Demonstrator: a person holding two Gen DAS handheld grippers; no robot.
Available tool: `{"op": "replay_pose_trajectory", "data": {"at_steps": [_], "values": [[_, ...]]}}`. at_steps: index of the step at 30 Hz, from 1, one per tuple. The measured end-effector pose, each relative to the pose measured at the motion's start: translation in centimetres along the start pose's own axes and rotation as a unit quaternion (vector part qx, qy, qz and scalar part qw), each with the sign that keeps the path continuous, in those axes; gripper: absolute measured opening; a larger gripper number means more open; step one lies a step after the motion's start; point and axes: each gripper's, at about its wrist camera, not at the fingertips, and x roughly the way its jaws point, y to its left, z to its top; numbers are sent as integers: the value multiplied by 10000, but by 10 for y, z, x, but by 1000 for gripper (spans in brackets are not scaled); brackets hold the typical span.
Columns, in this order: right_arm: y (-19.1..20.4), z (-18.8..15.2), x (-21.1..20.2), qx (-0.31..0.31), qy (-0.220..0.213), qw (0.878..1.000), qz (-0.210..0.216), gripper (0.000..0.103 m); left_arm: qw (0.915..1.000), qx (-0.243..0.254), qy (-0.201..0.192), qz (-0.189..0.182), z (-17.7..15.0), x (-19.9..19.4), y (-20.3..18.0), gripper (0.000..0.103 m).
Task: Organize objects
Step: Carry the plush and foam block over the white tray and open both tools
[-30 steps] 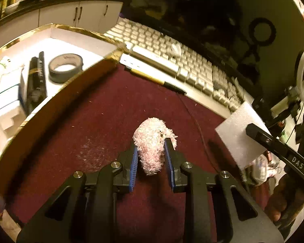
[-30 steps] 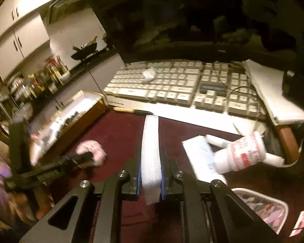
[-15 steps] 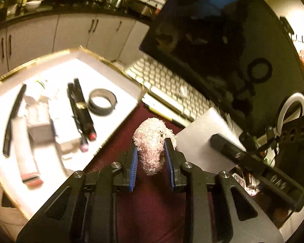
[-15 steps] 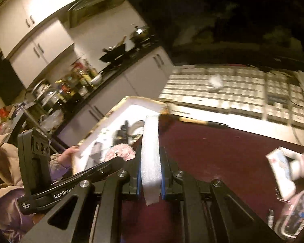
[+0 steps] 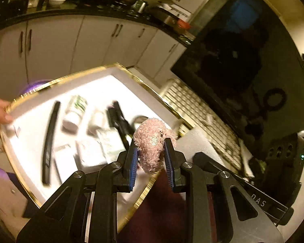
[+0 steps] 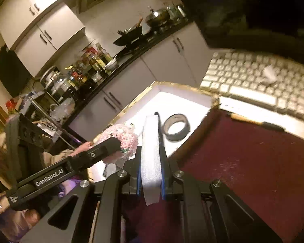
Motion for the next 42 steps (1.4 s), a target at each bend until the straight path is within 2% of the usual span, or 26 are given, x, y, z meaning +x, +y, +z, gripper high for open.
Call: {"op": "replay_pose_trajectory", "data": {"at_steps": [8,12,18,23,27,30,32,33,34,35,37,38,40,42], "values": [[2,23,41,-42,27,10000,-49,13,9994,90,178,287,41,27,17,24],[-6,43,62,107,61,9999,36,13,9975,-32,591,380,57,57,27,24],[-26,49,93,270,242,9990,249,13,9934,-75,927,676,62,90,38,24],[-34,46,101,310,271,9989,241,13,9909,-38,998,901,60,101,35,24],[-38,44,98,408,164,9987,264,15,9917,-256,933,851,61,101,42,26],[-40,42,93,632,149,9971,399,15,9947,-306,785,582,59,93,43,30],[-37,43,89,601,91,9976,329,15,9962,-411,641,427,58,86,44,43],[-35,43,87,576,58,9980,242,16,9962,-495,575,426,57,81,46,44],[-32,44,85,507,15,9987,100,22,9961,-544,505,480,56,77,48,44],[-28,44,84,395,-17,9992,-63,35,9960,-565,450,529,54,74,48,44],[-18,43,82,21,-132,9988,-465,55,9961,-570,291,614,49,65,49,44],[-13,41,81,-168,-252,9974,-661,58,9964,-543,213,621,45,60,48,44],[-5,38,79,-458,-360,9933,-997,58,9971,-446,58,613,36,48,45,44],[4,34,71,-605,-466,9916,-1042,58,9982,-355,-93,465,22,31,41,44]]}}
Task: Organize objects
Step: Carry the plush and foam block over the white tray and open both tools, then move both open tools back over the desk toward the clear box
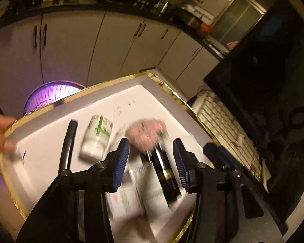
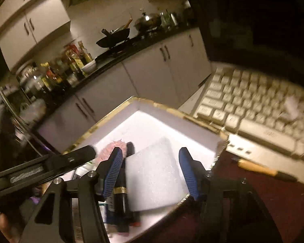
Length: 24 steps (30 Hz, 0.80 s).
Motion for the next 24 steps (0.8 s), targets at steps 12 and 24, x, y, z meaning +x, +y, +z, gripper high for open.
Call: {"op": "replay_pose_trajectory", "data": {"at_steps": [12,24], "values": [[9,-39,-105,-37,-495,9979,419,58,9961,131,-424,-758,-41,-60,-28,53],[-47,-103,-134,567,-261,9970,450,58,9966,275,-13,-774,-86,-32,-65,53]]}}
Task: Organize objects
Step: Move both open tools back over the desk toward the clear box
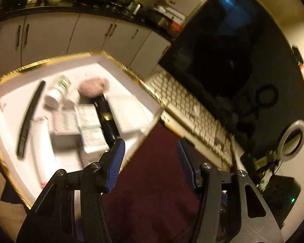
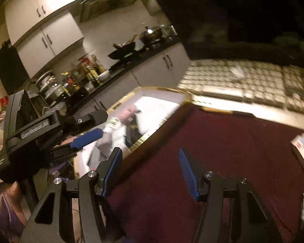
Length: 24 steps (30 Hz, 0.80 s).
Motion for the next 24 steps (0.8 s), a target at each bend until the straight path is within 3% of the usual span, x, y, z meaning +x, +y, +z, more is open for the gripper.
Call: {"op": "replay_pose_trajectory", "data": {"at_steps": [7,15,19,24], "values": [[-56,-18,-18,263,183,9991,-292,58,9983,232,531,19,-39,30,-28,53],[-82,-35,-46,415,135,9972,-609,58,9952,774,588,-117,-60,43,-67,53],[-82,-42,-79,144,-237,9946,-1005,58,9918,819,964,-203,-71,67,-81,53],[-102,-49,-117,429,-632,9899,-1197,58,9884,1040,1084,-221,-84,77,-101,53]]}}
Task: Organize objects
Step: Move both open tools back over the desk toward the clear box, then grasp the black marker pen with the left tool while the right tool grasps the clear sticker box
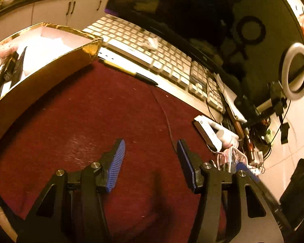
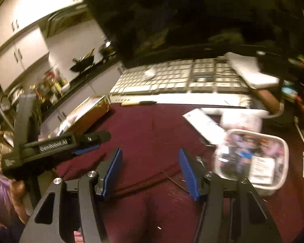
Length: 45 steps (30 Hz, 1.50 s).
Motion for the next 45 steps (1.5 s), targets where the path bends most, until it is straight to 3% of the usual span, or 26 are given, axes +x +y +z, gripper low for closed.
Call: {"op": "replay_pose_trajectory", "data": {"at_steps": [8,17,21,25,27,31,34,35,38,42,45], "values": [[-50,12,-41,312,-677,9942,-779,58,9993,245,234,-123,-3,16,-34,53],[-106,3,-39,1314,-422,9845,-1081,58,9953,640,645,-335,-11,36,-79,53],[-124,1,-33,1759,-273,9809,-780,58,9911,904,872,-445,-25,35,-102,53],[-129,-3,-28,1957,-192,9792,-509,58,9783,1688,1198,42,-55,37,-133,53],[-129,-5,-27,1964,-196,9792,-474,58,9710,1938,1396,91,-63,45,-143,53],[-132,-6,-25,2016,-140,9783,-463,58,9665,2178,1342,208,-69,52,-158,53],[-132,-6,-25,2001,-147,9785,-482,58,9591,2530,1160,518,-75,57,-170,53],[-132,-6,-24,1988,-137,9787,-488,58,9571,2624,1107,540,-76,56,-170,41],[-132,-7,-23,1947,-135,9796,-489,58,9547,2750,1037,460,-76,54,-164,20],[-129,-5,-22,1900,-109,9800,-586,58,9502,2910,1083,267,-74,38,-136,10],[-122,-4,-21,1806,-72,9817,-590,58,9560,2739,998,336,-64,24,-99,8]]}}
